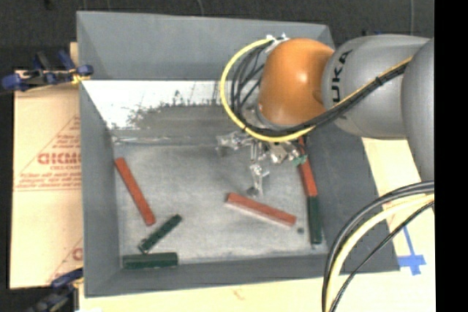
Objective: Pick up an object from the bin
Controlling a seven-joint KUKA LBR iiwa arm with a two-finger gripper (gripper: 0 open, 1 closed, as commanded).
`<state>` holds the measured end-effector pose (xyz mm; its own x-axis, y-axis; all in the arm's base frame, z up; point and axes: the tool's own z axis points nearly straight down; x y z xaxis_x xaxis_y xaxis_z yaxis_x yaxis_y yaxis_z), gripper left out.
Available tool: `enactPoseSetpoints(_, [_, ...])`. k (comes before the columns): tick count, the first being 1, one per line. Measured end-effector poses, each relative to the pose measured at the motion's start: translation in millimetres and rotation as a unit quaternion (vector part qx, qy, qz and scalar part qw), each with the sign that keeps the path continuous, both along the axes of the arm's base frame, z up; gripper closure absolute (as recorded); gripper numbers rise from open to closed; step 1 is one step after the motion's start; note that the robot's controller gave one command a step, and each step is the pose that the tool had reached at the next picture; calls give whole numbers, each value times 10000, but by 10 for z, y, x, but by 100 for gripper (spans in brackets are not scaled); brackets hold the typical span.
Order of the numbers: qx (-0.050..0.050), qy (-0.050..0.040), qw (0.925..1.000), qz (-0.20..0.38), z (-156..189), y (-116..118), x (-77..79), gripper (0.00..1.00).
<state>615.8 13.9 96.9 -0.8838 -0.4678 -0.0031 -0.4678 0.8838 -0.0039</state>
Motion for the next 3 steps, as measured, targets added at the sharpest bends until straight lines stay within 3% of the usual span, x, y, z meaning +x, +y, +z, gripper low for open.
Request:
enactPoseSetpoints(1, [1, -3, 9986, 528, 2, 205, 37, 0])
enactPoseSetpoints(2, [5, -11, 9866, 1631, -111, 267, -138, 0])
enactPoseSetpoints(3, [13, 0, 9867, 1624, -250, 139, -912, 100])
